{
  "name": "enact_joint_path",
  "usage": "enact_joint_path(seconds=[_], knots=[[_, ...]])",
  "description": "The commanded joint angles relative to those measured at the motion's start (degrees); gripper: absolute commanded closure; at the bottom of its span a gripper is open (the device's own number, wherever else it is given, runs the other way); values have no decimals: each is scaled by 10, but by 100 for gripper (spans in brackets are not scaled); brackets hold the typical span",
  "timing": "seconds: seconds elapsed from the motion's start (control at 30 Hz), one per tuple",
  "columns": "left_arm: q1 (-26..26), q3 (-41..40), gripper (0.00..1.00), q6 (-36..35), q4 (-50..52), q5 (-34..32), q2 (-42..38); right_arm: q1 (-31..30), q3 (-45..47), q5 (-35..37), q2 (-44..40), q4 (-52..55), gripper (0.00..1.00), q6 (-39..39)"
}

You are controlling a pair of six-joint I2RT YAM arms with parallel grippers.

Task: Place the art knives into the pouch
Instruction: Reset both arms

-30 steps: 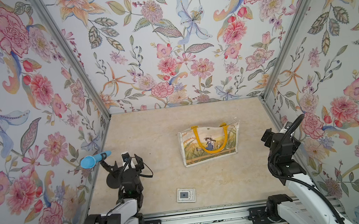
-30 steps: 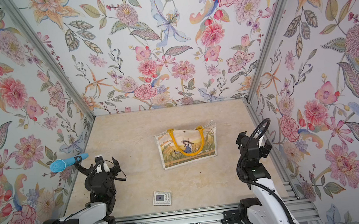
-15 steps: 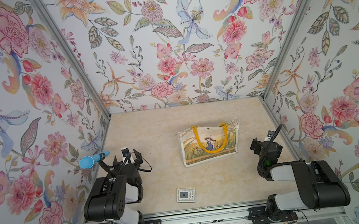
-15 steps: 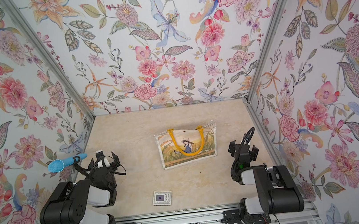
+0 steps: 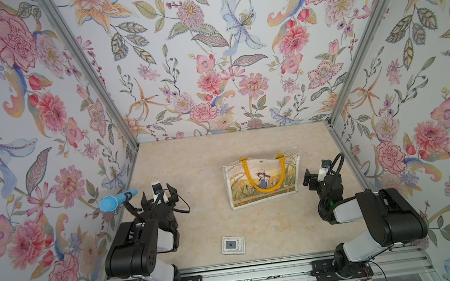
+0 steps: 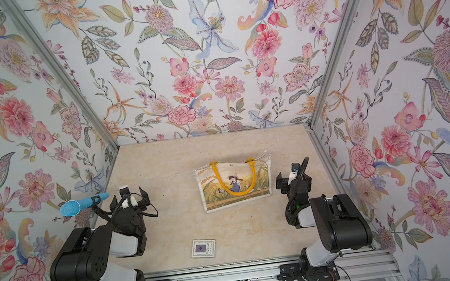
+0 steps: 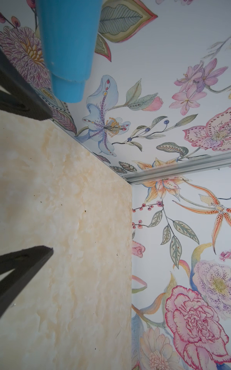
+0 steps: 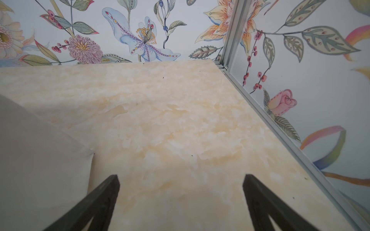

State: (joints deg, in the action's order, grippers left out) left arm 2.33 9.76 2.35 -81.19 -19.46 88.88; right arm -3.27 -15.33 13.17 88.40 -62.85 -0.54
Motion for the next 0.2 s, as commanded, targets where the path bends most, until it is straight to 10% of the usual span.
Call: enact_joint_path(seconds=[0.0,0.17], knots=[[5,6,0,-6,-23,7,3,3,-12,-16,3,-11,0,14],[6,6,0,-6,-22,7,3,4,-10,-18,0,-12,0,13]])
